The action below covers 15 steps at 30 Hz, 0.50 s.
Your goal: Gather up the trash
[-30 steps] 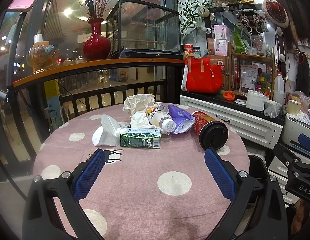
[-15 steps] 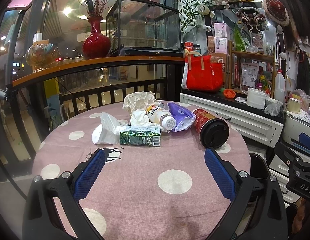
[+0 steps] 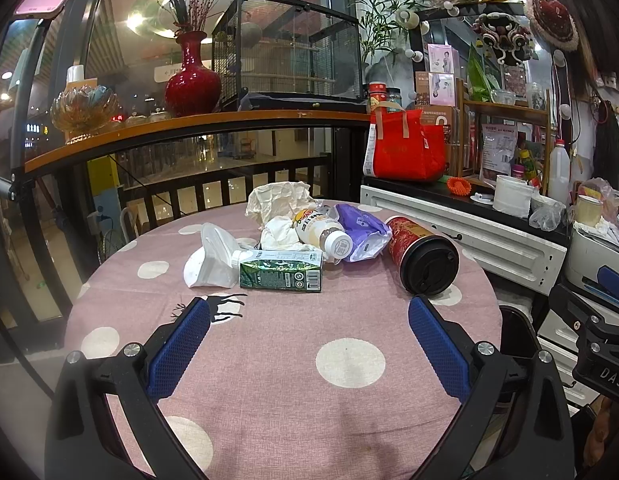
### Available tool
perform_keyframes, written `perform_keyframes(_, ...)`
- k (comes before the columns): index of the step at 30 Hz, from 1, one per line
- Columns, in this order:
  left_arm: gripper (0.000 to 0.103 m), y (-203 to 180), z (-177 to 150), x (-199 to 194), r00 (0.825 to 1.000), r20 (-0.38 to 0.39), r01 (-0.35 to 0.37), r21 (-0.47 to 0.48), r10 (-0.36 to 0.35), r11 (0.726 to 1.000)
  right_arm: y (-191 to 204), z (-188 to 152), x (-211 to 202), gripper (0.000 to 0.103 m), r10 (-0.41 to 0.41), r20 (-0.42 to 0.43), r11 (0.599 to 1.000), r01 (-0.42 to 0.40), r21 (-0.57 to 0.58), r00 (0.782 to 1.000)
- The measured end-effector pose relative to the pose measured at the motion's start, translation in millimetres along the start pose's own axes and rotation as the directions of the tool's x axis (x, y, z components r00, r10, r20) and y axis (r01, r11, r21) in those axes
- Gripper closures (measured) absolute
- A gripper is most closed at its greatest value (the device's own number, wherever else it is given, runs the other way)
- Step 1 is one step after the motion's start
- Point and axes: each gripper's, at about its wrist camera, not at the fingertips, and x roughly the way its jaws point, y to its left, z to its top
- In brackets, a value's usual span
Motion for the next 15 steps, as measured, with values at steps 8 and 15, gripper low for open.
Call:
perform_keyframes(8, 0.005, 1.4, -2.7, 2.6, 1.000, -0.007, -0.005, 0.002, 0.005, 1.000, -0.4, -2.1, 2.3, 0.005, -0.001, -0.006, 1.000, 0.001, -0.002, 1.000)
perform_keyframes(15, 0.005, 17.1, -7.4, 24.7, 0.994, -0.103, -0.033, -0.032, 0.030, 0.999, -5.1, -10.9, 26.6, 0.005, -0.010, -0.099, 1.000, 0.010, -0.002, 0.995)
